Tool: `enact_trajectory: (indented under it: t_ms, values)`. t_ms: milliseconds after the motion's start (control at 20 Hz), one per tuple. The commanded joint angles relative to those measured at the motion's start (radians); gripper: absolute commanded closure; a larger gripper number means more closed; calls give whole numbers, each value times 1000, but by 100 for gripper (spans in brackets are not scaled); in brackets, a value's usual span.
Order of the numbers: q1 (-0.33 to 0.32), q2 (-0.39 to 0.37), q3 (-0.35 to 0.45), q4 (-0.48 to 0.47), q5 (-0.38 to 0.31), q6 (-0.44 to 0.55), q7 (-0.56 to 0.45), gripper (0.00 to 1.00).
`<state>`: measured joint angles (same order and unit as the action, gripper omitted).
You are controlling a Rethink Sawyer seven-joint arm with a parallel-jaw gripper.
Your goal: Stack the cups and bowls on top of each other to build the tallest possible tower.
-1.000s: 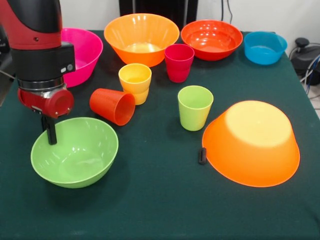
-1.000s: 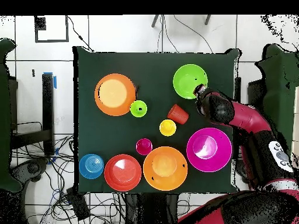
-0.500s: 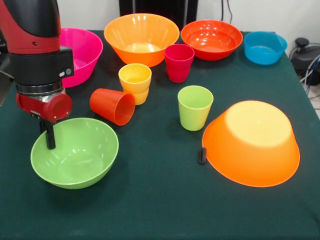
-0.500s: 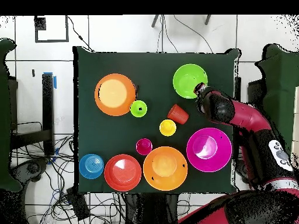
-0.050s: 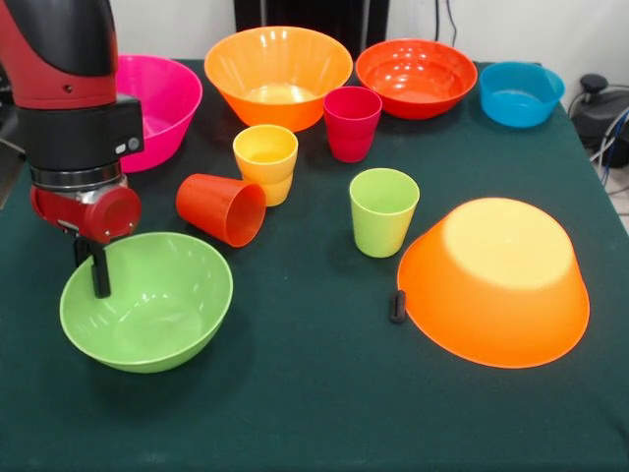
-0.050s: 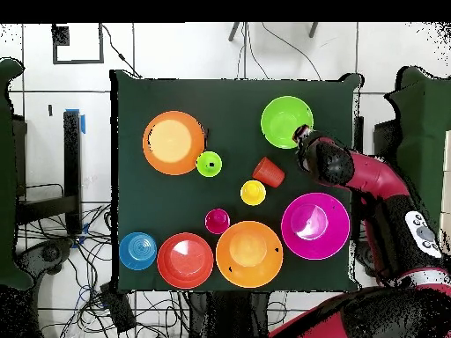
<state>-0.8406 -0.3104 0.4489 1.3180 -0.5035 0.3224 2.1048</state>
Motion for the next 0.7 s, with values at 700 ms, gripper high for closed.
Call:
enact_trajectory:
  t_ms: [700]
  values:
    - [18,51,21,-26,-145,25,-156,0]
